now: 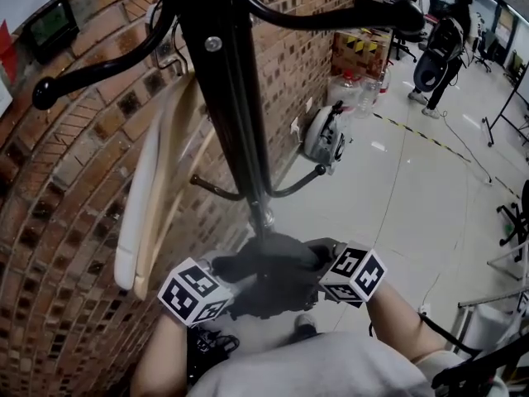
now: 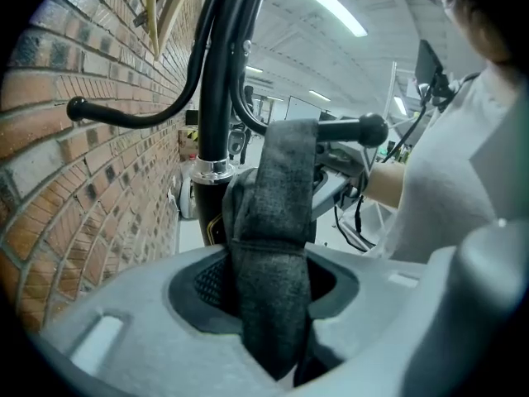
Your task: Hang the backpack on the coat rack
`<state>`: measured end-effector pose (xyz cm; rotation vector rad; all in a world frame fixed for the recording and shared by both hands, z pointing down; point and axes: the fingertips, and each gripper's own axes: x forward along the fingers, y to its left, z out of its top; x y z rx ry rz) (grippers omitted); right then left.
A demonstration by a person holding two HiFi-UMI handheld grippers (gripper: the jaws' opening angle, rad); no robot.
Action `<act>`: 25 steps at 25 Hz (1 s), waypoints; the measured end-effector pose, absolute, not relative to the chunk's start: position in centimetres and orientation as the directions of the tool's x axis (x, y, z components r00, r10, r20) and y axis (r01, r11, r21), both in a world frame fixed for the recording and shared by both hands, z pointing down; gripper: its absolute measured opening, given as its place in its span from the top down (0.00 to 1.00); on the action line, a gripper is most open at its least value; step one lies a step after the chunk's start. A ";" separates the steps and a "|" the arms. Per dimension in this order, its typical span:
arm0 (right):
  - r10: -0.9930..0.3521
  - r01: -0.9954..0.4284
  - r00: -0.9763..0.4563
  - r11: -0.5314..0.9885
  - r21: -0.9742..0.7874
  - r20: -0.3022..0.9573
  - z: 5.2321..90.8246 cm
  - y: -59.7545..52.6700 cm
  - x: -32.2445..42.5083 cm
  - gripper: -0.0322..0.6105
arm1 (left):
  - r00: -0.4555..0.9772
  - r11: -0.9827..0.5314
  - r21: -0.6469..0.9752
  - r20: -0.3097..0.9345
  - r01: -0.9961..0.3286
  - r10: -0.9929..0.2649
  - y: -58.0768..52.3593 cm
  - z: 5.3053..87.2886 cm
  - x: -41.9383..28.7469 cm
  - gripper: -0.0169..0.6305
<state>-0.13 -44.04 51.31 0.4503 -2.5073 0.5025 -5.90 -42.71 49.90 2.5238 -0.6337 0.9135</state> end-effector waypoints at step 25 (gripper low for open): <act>-0.574 -0.689 -0.674 0.716 -0.116 0.465 47.5 -42.8 3.4 0.47 | 0.653 -0.745 0.085 0.554 -0.662 -0.517 -41.7 48.1 -9.3 0.51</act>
